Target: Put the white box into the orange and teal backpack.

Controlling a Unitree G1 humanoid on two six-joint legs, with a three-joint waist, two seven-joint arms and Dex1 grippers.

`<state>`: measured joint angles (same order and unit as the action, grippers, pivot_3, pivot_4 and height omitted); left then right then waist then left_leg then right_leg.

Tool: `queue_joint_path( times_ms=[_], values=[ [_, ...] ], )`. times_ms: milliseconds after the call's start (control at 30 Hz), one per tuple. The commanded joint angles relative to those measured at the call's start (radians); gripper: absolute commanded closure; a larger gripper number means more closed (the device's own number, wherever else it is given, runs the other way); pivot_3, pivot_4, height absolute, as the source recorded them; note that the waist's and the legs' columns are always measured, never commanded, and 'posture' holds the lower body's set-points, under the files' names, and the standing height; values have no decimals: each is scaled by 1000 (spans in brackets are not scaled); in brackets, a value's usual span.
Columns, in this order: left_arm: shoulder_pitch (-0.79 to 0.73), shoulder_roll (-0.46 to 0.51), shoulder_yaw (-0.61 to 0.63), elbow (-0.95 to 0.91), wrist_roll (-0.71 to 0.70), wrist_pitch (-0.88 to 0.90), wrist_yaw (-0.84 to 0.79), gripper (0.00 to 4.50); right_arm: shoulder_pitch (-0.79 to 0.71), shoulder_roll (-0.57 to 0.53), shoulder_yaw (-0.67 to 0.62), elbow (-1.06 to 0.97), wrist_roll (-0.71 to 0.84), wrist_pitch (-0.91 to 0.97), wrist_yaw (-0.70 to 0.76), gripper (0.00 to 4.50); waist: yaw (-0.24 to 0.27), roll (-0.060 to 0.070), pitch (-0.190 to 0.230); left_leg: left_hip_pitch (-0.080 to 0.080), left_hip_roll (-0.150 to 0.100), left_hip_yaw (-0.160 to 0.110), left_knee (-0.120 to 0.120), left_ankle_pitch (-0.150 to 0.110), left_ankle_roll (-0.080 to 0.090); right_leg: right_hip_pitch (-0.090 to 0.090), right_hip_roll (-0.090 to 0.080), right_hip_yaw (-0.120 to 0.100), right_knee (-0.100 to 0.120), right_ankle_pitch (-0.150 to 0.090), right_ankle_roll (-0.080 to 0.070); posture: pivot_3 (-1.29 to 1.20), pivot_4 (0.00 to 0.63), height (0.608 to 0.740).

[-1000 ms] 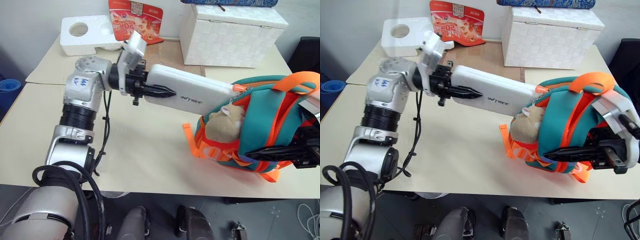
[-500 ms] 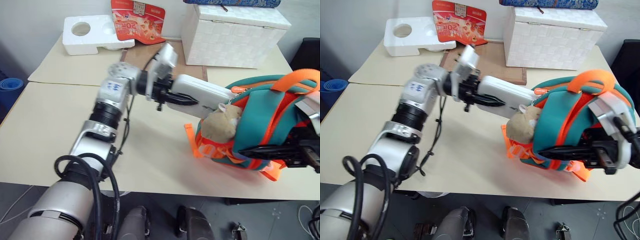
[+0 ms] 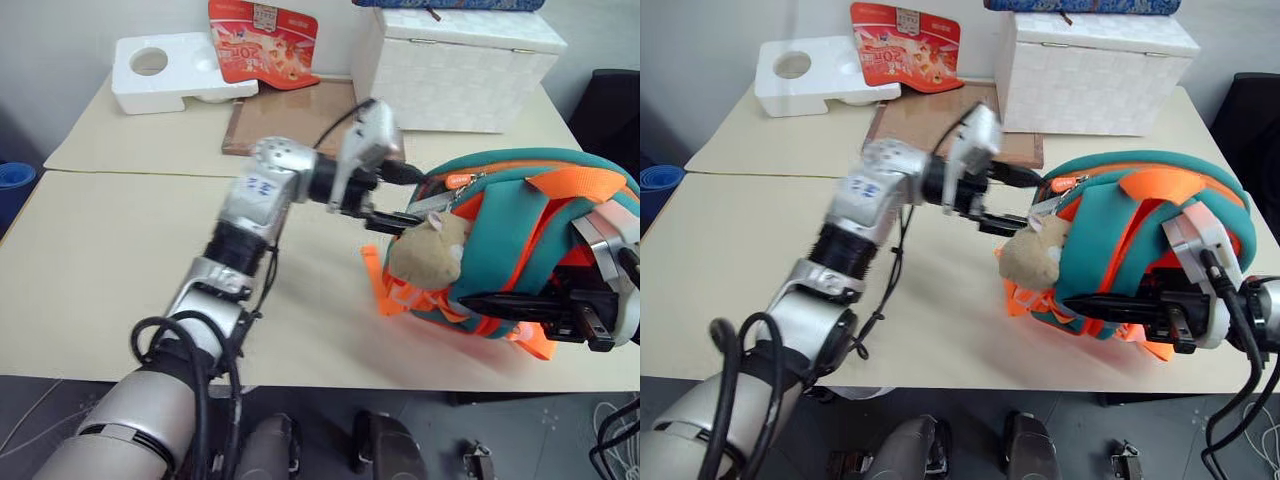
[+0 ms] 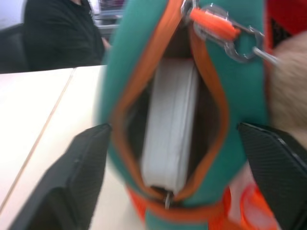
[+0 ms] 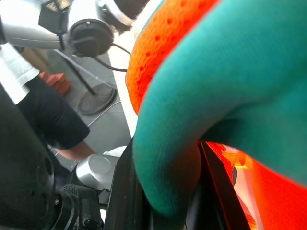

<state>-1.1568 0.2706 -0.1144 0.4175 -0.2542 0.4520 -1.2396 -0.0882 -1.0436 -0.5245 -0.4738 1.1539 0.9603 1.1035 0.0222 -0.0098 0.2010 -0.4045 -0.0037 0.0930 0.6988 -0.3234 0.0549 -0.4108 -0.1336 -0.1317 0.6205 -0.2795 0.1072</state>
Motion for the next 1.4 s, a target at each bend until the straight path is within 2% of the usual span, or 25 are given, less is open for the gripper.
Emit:
queue_joint_path(
  times_ms=[33, 167, 267, 400, 500, 633, 733, 867, 1000, 1167, 1267, 1400],
  values=[
    [18, 68, 106, -194, -174, 164, -36, 26, 13, 16, -49, -30, 38, -16, -21, 4500, 4, 0, 0, 0, 0, 0, 0, 0, 0, 0, 0, 0, 0, 0, 0, 0, 150, 740],
    [30, 76, 116, -360, -302, 332, -2, 26, 26, 19, -48, -30, 42, -23, -24, 4500, 17, 0, 0, -1, -1, -3, 2, 0, 1, 3, -1, 4, -1, 0, 0, 0, 150, 740],
    [46, 47, 48, -409, -272, 314, 42, 26, 23, 21, -41, -31, 46, -27, -31, 4500, 29, 0, 0, 0, -2, -4, 3, 0, 1, 6, -1, 5, -2, 1, 1, 0, 150, 740],
    [53, 14, -35, -381, -245, 314, 65, 26, 15, 22, -31, -30, 58, -31, -48, 4500, 27, 0, 0, 2, -2, -3, 2, 0, 1, 7, 0, 6, -2, 1, 1, 0, 150, 740],
    [45, -7, -114, -304, -146, 223, 106, 26, 19, 26, -36, -29, 79, -27, -61, 4500, 25, 0, 0, 3, -1, -3, 1, 0, 1, 7, 1, 5, -3, 1, 1, 0, 150, 740],
    [23, -38, -124, -247, -142, 210, 110, 26, 24, 33, -42, -32, 96, -28, -83, 4500, 26, 0, 0, 3, -1, -2, 1, 0, 1, 7, 0, 4, -3, 1, 1, 0, 150, 740],
    [19, -41, -118, -248, -162, 227, 88, 578, 30, 42, -45, -36, 104, -31, -103, 4500, 26, 0, 0, 3, -1, -3, 1, 0, 1, 7, 0, 4, -4, 1, 1, 0, 150, 740],
    [12, -29, -97, -236, -180, 254, 83, 1857, 48, 56, -44, -42, 98, -43, -115, 4500, 26, 0, 0, 3, -1, -3, 1, 0, 1, 7, 0, 4, -3, 1, 1, 0, 150, 740],
    [2, -6, -73, -213, -185, 251, 87, 2902, 66, 64, -54, -35, 92, -52, -113, 4500, 25, 0, 0, 3, -1, -3, 1, 0, 1, 7, 0, 4, -3, 1, 1, 0, 150, 740],
    [-77, 83, -12, -87, -159, 203, 74, 4076, 101, 62, -65, -27, 51, -86, -80, 4500, 25, 0, 0, 3, -1, -3, 1, 0, 1, 7, 0, 3, -3, 1, 1, 0, 150, 740],
    [-121, 166, -8, 34, -109, 95, 30, 4076, 109, 43, -72, 4, 39, -84, -49, 4500, 17, 0, 0, 3, -1, -1, 0, 0, 1, 5, 1, 1, -2, 1, 1, 0, 150, 740],
    [-165, 220, -10, 204, -45, -58, -4, 4076, 110, 24, -84, 42, 55, -55, -18, 4500, 12, 0, 0, 2, -1, 0, 0, 0, 1, 4, 1, 1, -2, 1, 1, 0, 150, 740]
  ],
)
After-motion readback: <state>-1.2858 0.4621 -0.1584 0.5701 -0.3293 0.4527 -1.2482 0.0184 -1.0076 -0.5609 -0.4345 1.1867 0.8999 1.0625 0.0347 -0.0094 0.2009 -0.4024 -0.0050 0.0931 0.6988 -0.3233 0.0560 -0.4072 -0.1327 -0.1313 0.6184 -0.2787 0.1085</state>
